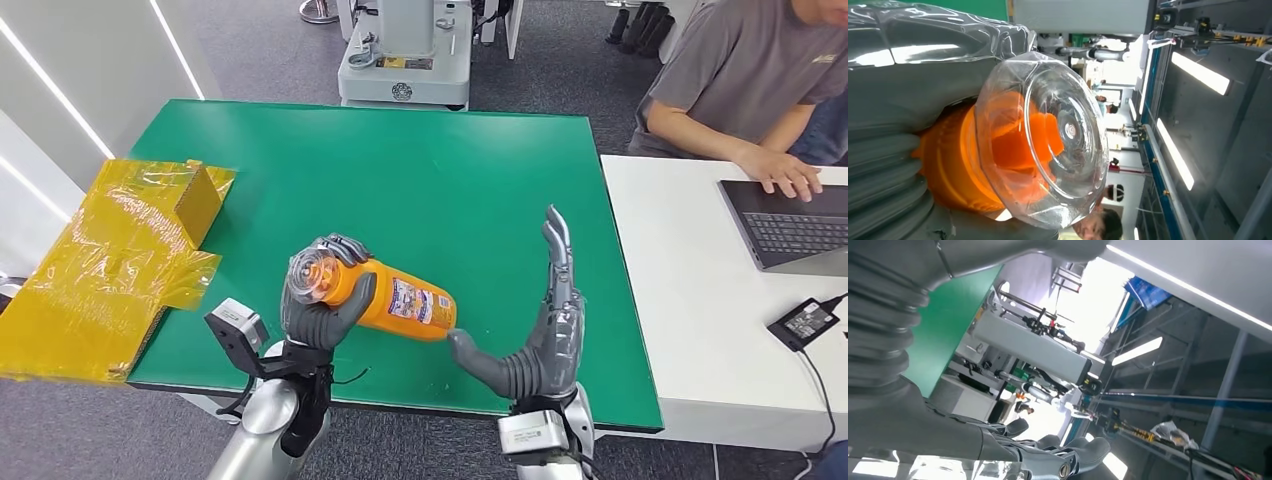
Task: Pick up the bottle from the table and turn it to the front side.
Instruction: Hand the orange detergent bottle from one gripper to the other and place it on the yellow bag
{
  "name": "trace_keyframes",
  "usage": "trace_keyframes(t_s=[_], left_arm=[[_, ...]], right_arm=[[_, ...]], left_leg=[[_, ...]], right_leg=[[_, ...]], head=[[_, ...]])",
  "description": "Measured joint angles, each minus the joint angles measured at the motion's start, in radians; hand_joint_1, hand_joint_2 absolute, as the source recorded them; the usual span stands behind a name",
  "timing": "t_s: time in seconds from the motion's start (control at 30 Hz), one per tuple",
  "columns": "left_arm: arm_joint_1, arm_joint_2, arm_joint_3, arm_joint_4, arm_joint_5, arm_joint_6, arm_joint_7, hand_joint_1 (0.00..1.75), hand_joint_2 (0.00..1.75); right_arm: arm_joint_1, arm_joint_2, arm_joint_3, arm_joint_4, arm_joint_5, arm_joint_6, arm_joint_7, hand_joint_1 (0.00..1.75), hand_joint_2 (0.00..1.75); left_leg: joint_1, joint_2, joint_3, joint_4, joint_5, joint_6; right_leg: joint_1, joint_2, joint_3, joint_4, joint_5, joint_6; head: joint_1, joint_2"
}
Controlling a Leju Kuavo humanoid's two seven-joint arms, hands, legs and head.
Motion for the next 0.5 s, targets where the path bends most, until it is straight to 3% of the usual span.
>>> trace_keyframes(t_s=[0.27, 0.5], left_arm=[[-0.012, 0.024, 0.001, -0.063, -0.225, 0.071, 0.034, 1.75, 1.75], [-0.074, 0.085, 0.007, -0.075, -0.527, 0.169, 0.109, 1.75, 1.75]], right_arm=[[0.043, 0.009, -0.001, -0.049, 0.022, -0.011, 0.012, 0.0, 1.75], [0.065, 0.017, -0.005, -0.074, 0.036, 0.001, 0.023, 0.0, 1.75]], left_leg=[[0.0, 0.0, 0.0, 0.0, 0.0, 0.0], [0.0, 0.0, 0.0, 0.0, 0.001, -0.001]], right_leg=[[0.0, 0.0, 0.0, 0.0, 0.0, 0.0], [0.0, 0.0, 0.0, 0.001, 0.0, 0.0]], head=[[0.0, 0.0], [0.0, 0.0]])
